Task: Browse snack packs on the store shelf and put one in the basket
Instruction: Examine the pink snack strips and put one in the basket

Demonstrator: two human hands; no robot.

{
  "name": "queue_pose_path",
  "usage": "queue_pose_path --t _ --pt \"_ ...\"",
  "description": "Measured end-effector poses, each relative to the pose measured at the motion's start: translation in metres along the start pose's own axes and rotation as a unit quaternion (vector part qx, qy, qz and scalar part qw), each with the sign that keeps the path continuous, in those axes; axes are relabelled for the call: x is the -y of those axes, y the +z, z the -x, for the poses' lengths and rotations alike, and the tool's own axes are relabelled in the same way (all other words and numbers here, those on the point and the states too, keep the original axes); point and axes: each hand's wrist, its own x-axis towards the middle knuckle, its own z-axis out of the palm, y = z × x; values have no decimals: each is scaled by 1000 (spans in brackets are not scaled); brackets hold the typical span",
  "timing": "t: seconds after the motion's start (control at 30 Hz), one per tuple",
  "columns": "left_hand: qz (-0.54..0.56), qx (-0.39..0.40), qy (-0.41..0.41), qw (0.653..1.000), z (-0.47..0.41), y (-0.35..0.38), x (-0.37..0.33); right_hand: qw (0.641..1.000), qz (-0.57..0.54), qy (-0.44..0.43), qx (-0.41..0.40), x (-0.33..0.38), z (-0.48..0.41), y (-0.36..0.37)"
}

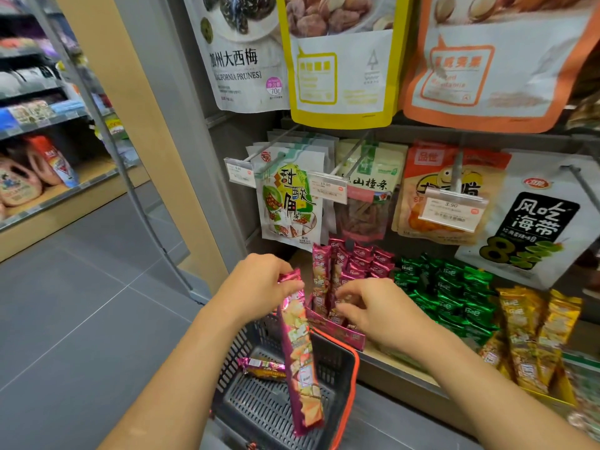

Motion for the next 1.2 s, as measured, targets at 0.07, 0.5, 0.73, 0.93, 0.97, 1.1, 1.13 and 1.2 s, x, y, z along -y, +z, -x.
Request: queue_pose_path --t 0.07,0.5,0.73,0.93,0.97,1.1,1.13,1.2 --pt "32 -17 -20 999 -2 6 11 999 18 34 35 -9 -3 0" --pt "233 -202 41 950 -23 48 20 996 -19 66 -48 -16 -88 -4" --pt "197 -165 74 963 -31 74 26 997 37 71 -21 -22 -126 28" --pt "81 6 73 994 -36 98 31 990 132 50 -3 -21 -149 48" --pt "44 26 78 996 -38 104 29 987 155 50 4 -22 -151 51" --pt "-54 36 58 996 -42 122 21 975 212 57 13 -25 -157 63" --pt "-60 29 49 997 -44 124 19 974 218 57 14 -26 -157 65" --pt "-58 21 40 997 -48 125 16 976 209 60 12 -29 -156 66"
